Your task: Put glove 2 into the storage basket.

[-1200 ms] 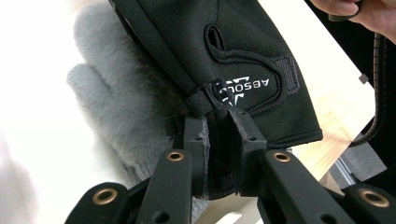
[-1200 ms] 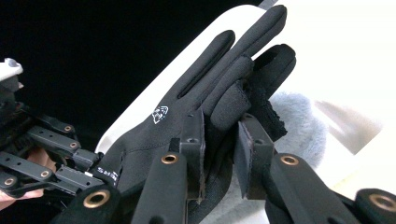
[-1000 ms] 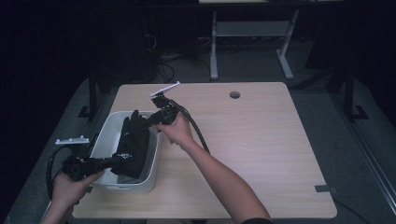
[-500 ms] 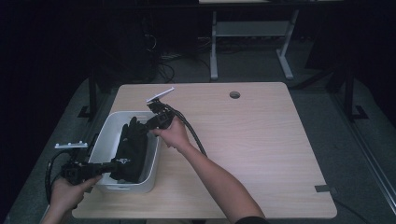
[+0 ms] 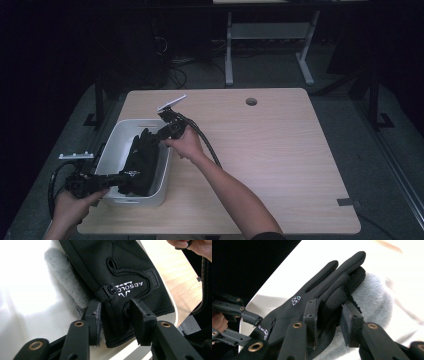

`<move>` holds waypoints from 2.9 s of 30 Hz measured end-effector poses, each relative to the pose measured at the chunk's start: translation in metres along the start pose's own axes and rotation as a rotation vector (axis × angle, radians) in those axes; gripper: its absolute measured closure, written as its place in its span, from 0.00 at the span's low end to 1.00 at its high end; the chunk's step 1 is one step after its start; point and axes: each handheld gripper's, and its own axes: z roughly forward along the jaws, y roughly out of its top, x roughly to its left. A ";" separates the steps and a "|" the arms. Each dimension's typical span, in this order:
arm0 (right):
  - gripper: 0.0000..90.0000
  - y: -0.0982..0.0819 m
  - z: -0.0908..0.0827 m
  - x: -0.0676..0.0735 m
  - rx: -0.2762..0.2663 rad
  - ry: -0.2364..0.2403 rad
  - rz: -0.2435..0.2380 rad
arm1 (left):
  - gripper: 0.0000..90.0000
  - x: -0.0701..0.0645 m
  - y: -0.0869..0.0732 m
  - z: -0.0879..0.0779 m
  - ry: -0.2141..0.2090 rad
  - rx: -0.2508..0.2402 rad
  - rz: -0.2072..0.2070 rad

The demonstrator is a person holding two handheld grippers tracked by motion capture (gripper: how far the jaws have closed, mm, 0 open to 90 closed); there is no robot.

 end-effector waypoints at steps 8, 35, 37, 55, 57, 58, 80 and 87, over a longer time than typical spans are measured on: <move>0.68 0.000 -0.011 -0.003 -0.027 0.007 0.006 | 0.66 0.000 0.007 -0.008 0.026 -0.023 0.008; 0.60 -0.015 -0.083 -0.014 -0.145 0.028 0.023 | 0.63 -0.040 0.041 -0.005 -0.025 -0.055 0.093; 0.59 -0.016 -0.087 -0.015 -0.147 0.032 0.024 | 0.63 -0.042 0.043 -0.004 -0.021 -0.052 0.100; 0.55 -0.024 -0.116 -0.020 -0.178 0.040 0.013 | 0.59 -0.060 0.057 0.006 -0.053 -0.056 0.122; 0.55 -0.025 -0.118 -0.020 -0.177 0.039 0.015 | 0.57 -0.062 0.058 0.007 -0.052 -0.056 0.125; 0.55 -0.025 -0.120 -0.020 -0.183 0.042 0.015 | 0.56 -0.063 0.059 0.008 -0.053 -0.052 0.131; 0.52 -0.044 -0.150 -0.034 -0.229 0.044 0.037 | 0.51 -0.082 0.069 0.028 -0.077 -0.031 0.171; 0.52 -0.050 -0.159 -0.040 -0.239 0.040 0.043 | 0.50 -0.089 0.073 0.034 -0.083 -0.025 0.184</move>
